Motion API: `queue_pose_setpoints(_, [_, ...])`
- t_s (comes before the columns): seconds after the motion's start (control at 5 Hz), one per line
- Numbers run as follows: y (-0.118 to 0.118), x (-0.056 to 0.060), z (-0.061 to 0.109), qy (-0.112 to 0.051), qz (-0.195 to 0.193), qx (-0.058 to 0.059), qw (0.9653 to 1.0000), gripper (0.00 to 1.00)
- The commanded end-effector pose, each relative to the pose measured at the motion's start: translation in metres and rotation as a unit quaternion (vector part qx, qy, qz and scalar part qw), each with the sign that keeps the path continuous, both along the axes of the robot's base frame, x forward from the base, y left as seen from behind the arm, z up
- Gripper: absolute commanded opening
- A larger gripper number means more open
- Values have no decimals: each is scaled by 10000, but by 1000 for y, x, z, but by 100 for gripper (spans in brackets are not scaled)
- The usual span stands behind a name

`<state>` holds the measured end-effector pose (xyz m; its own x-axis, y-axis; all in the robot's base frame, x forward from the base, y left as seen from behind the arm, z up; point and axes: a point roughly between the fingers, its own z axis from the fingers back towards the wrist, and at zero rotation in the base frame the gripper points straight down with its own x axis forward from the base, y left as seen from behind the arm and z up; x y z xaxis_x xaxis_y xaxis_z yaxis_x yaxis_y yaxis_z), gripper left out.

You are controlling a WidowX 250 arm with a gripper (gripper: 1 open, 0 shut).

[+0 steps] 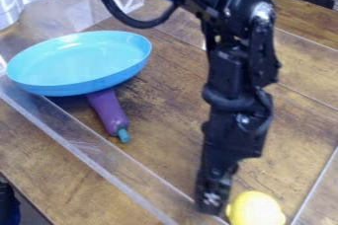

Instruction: Put the lemon on the blue tray

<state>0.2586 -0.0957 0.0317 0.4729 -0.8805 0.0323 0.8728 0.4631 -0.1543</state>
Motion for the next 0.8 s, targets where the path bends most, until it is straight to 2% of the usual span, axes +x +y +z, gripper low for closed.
queue_pose_setpoints(0.0, [-27, -1, 5, -281, -263, -174, 9991, 100])
queue_pose_setpoints(0.2, [-44, -5, -7, -168, -442, -195, 9987, 100])
queue_pose_setpoints(0.6, [-18, 5, -13, -53, -700, -268, 9972, 100])
